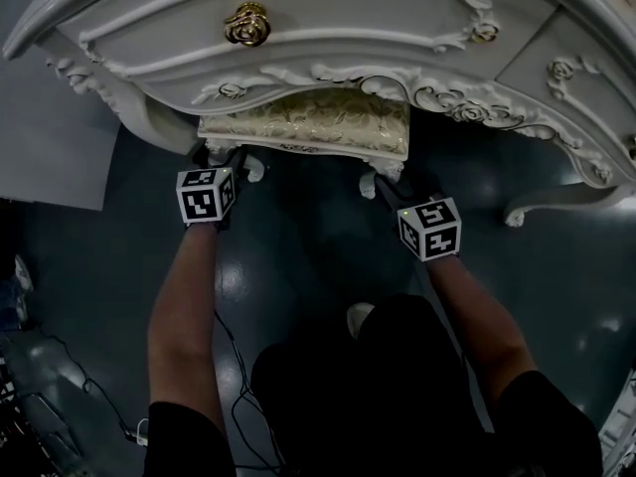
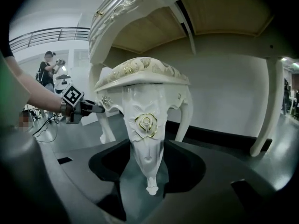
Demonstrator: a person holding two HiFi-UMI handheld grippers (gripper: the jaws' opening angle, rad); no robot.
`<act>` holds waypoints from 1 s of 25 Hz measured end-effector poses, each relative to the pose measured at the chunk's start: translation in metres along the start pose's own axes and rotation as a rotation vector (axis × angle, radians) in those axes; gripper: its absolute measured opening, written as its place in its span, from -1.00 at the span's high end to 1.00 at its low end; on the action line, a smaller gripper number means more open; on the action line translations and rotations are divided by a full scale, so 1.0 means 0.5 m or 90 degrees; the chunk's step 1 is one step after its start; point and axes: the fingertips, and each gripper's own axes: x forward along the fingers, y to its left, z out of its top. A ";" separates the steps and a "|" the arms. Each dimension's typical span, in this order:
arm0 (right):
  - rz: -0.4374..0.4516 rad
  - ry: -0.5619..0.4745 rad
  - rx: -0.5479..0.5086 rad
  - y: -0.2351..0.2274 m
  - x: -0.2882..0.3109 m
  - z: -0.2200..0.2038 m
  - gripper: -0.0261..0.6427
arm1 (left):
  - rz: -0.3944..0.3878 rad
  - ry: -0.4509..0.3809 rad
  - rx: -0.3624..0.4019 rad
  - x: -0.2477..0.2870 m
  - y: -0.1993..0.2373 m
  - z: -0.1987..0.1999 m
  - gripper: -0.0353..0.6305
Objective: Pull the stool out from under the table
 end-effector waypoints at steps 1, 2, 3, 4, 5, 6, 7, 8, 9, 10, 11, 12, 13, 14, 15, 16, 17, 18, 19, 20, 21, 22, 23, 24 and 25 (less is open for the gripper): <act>-0.005 0.001 0.004 0.000 -0.001 -0.001 0.19 | -0.001 0.005 0.009 -0.001 0.002 -0.002 -0.03; -0.010 -0.001 0.006 0.001 -0.001 -0.001 0.20 | -0.001 0.010 0.018 -0.002 0.005 -0.004 0.01; -0.015 -0.003 0.008 0.002 -0.001 -0.001 0.21 | -0.002 0.013 0.024 -0.002 0.008 -0.003 0.02; -0.019 -0.007 0.009 0.001 0.000 0.001 0.22 | -0.002 0.015 0.025 -0.002 0.009 -0.001 0.02; -0.023 -0.009 0.011 0.000 -0.001 0.003 0.22 | -0.001 0.016 0.022 -0.002 0.009 0.002 0.02; -0.027 -0.010 0.013 -0.001 -0.002 0.003 0.24 | 0.001 0.017 0.017 -0.002 0.007 0.002 0.02; -0.030 -0.008 0.014 -0.002 -0.004 0.002 0.24 | 0.003 0.018 0.013 -0.005 0.004 0.000 0.02; -0.032 -0.005 0.016 -0.001 -0.007 0.000 0.25 | 0.005 0.020 0.010 -0.009 0.002 -0.003 0.02; -0.033 -0.002 0.016 0.001 -0.009 -0.004 0.25 | 0.006 0.020 0.008 -0.015 -0.001 -0.008 0.03; -0.032 0.000 0.014 0.003 -0.013 -0.007 0.25 | 0.008 0.020 0.005 -0.022 -0.004 -0.013 0.03; -0.031 0.002 0.012 0.005 -0.017 -0.010 0.25 | 0.009 0.019 0.002 -0.030 -0.007 -0.018 0.02; -0.029 0.004 0.010 0.007 -0.021 -0.013 0.26 | 0.010 0.018 0.000 -0.037 -0.011 -0.023 0.02; -0.028 0.005 0.007 0.009 -0.027 -0.016 0.26 | 0.010 0.018 -0.002 -0.045 -0.015 -0.027 0.03; -0.027 0.006 0.005 0.013 -0.033 -0.018 0.26 | 0.010 0.018 -0.004 -0.053 -0.019 -0.031 0.03; -0.026 0.007 0.003 0.017 -0.039 -0.022 0.26 | 0.010 0.019 -0.004 -0.062 -0.022 -0.034 0.02; -0.025 0.007 0.001 0.023 -0.047 -0.026 0.26 | 0.010 0.019 -0.005 -0.071 -0.025 -0.039 0.03; -0.023 0.009 -0.001 0.030 -0.057 -0.032 0.26 | 0.010 0.020 -0.005 -0.081 -0.029 -0.044 0.02; -0.019 0.012 -0.003 0.038 -0.067 -0.039 0.26 | 0.011 0.022 -0.006 -0.091 -0.034 -0.051 0.02; -0.016 0.015 -0.006 0.045 -0.078 -0.047 0.26 | 0.010 0.024 -0.007 -0.102 -0.039 -0.059 0.03; -0.012 0.019 -0.008 0.053 -0.090 -0.055 0.26 | 0.009 0.026 -0.007 -0.113 -0.045 -0.066 0.03; -0.008 0.021 -0.009 0.060 -0.101 -0.063 0.26 | 0.007 0.028 -0.006 -0.124 -0.050 -0.073 0.03; -0.005 0.024 -0.010 0.068 -0.112 -0.069 0.26 | 0.006 0.028 -0.005 -0.135 -0.055 -0.078 0.03; -0.002 0.026 -0.013 0.076 -0.122 -0.075 0.26 | 0.005 0.028 -0.004 -0.145 -0.059 -0.083 0.03; 0.000 0.028 -0.015 0.083 -0.133 -0.081 0.26 | 0.006 0.028 -0.003 -0.156 -0.063 -0.088 0.03; 0.003 0.031 -0.017 0.092 -0.144 -0.088 0.26 | 0.006 0.029 -0.002 -0.168 -0.067 -0.094 0.02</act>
